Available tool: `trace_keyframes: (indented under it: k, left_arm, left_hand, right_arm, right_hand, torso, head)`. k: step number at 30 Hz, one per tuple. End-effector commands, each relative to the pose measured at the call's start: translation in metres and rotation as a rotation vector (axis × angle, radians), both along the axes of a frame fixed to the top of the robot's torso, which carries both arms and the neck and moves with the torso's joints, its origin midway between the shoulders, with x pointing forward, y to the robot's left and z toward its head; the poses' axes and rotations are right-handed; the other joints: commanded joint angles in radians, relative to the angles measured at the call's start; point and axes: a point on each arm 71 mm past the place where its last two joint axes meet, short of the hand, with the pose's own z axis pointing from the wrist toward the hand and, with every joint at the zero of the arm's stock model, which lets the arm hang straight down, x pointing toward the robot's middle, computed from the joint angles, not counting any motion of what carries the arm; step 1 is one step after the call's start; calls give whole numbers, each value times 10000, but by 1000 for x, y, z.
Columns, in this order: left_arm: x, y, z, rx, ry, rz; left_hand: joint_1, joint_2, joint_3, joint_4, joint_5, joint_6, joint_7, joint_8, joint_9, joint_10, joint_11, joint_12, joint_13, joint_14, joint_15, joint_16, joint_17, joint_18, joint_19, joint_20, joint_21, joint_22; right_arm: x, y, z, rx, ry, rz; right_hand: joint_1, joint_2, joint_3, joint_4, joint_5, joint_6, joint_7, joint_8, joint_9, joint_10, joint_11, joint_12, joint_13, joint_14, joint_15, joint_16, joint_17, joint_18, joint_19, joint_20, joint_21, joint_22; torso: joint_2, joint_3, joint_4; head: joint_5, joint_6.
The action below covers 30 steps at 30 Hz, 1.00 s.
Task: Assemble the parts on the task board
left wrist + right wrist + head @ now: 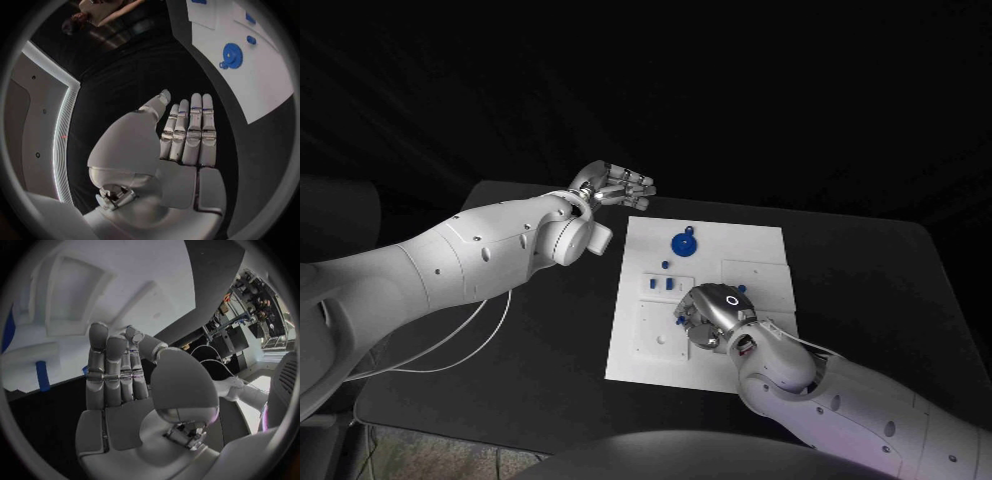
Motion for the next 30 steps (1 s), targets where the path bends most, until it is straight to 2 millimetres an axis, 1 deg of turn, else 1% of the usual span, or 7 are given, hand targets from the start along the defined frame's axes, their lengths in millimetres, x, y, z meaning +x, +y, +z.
trace_keyframes:
  k: [1,6,13,18,23,25,30]
  left_arm:
    - [0,-3,1,-108,40,-167]
    - [-1,-4,0,-112,53,-187]
    - [-1,-6,0,-116,77,-225]
    - [-1,-6,0,-115,97,-240]
    - [-1,-6,0,-108,120,-245]
    - [-1,-5,0,-105,134,-250]
    - [-1,-5,0,-101,165,-269]
  left_hand:
    - [-28,92,-28,-14,41,57,23,1,3,-83,-9,-45,-8,7,14,-36,-3,-80,-12,-18,36,-9]
    - [-28,92,-28,-14,41,57,23,1,3,-83,-9,-45,-8,7,14,-36,-3,-80,-12,-18,36,-9]
    - [-28,92,-28,-14,41,57,23,1,3,-83,-9,-45,-8,7,14,-36,-3,-80,-12,-18,36,-9]
    - [-28,92,-28,-14,41,57,23,1,3,-83,-9,-45,-8,7,14,-36,-3,-80,-12,-18,36,-9]
    - [-17,110,-51,-16,32,63,20,0,2,-91,-8,-45,-8,-7,18,-37,-1,-79,-20,-13,58,-66]
    - [-19,107,-56,-15,29,62,22,-1,2,-97,-5,-44,-8,-11,21,-37,-2,-80,-24,-11,58,-72]
    - [-20,105,-59,-15,27,61,23,-1,2,-102,-2,-44,-7,-14,22,-37,-2,-81,-27,-10,58,-76]
  right_arm:
    - [-1,2,-2,-296,142,140]
    - [-3,4,-5,-581,395,288]
    - [-7,10,-9,-835,563,440]
    - [-7,10,-11,-782,539,328]
    - [-6,9,-12,-705,539,169]
    - [-6,8,-12,-660,525,112]
    - [-6,7,-11,-489,454,-25]
  right_hand:
    - [-113,-19,49,9,41,93,-8,34,6,53,17,25,0,49,-48,-70,13,173,358,-52,52,7]
    - [-108,-11,20,6,43,84,-5,33,3,44,19,26,1,43,-44,-73,17,171,349,-48,46,9]
    - [-119,-12,20,-3,62,67,4,32,2,29,28,26,5,32,-38,-80,16,174,342,-40,37,12]
    - [-198,-48,41,31,88,-68,45,24,-10,-89,56,23,4,32,0,-91,-4,177,344,-4,16,6]
    - [-243,-175,-50,108,93,-473,149,21,-97,-461,164,19,-12,34,72,-83,-19,212,354,59,-10,-19]
    - [-237,-279,-61,124,99,-638,189,14,-132,-604,215,16,-20,28,96,-81,-30,239,356,81,-16,-25]
    - [-212,-456,175,134,111,-834,255,19,-143,-1075,365,13,-27,42,228,-60,-67,337,368,198,10,-12]
  torso:
    - [-1,-8,-1]
    - [-2,-11,6]
    - [1,-4,5]
    - [2,-5,2]
    - [2,-3,-1]
    - [2,0,1]
    - [0,3,-1]
  head:
    - [4,-8]
    - [-23,-13]
    - [-30,-31]
    - [-36,-36]
    - [-38,-36]
    - [-39,-35]
    - [-46,-29]
